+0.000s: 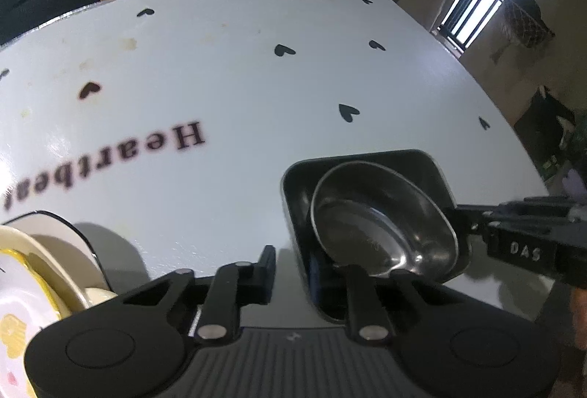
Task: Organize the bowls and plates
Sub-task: 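Lift the steel tray holding the bowl with the right gripper toward the cream bowls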
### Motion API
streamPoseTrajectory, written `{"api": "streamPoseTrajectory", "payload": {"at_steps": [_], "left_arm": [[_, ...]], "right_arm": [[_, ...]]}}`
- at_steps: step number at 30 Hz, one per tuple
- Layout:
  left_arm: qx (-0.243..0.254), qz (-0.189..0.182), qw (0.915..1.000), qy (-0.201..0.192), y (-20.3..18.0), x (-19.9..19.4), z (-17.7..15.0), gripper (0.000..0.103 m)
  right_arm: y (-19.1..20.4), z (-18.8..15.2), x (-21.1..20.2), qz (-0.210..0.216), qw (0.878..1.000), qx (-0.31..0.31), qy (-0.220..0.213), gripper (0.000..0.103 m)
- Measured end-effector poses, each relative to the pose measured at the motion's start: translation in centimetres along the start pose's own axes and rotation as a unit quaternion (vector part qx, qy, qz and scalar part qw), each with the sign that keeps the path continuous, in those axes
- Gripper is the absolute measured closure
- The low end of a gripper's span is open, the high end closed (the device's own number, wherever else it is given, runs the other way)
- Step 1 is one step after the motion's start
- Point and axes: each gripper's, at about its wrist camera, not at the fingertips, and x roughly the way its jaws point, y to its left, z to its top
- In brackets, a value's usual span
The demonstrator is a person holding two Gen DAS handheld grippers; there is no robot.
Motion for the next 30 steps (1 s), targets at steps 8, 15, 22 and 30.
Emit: {"api": "streamPoseTrajectory", "payload": {"at_steps": [8, 15, 22, 30], "left_arm": [[-0.046, -0.024, 0.9986, 0.000, 0.8, 0.1, -0.2, 0.095], [-0.069, -0.035, 0.9970, -0.010, 1.4, -0.8, -0.1, 0.095], [-0.094, -0.059, 0.9938, -0.004, 2.0, -0.8, -0.5, 0.095], [-0.132, -0.074, 0.9885, -0.005, 2.9, -0.7, -0.6, 0.095]], "right_arm": [[-0.2, 0.1, 0.4, 0.000, 1.000, 0.009, 0.016, 0.092], [-0.1, 0.4, 0.1, 0.003, 1.000, 0.007, 0.009, 0.095], [-0.2, 0.6, -0.1, 0.009, 1.000, 0.010, 0.006, 0.098], [-0.9, 0.1, 0.4, 0.024, 1.000, 0.020, 0.001, 0.098]]}}
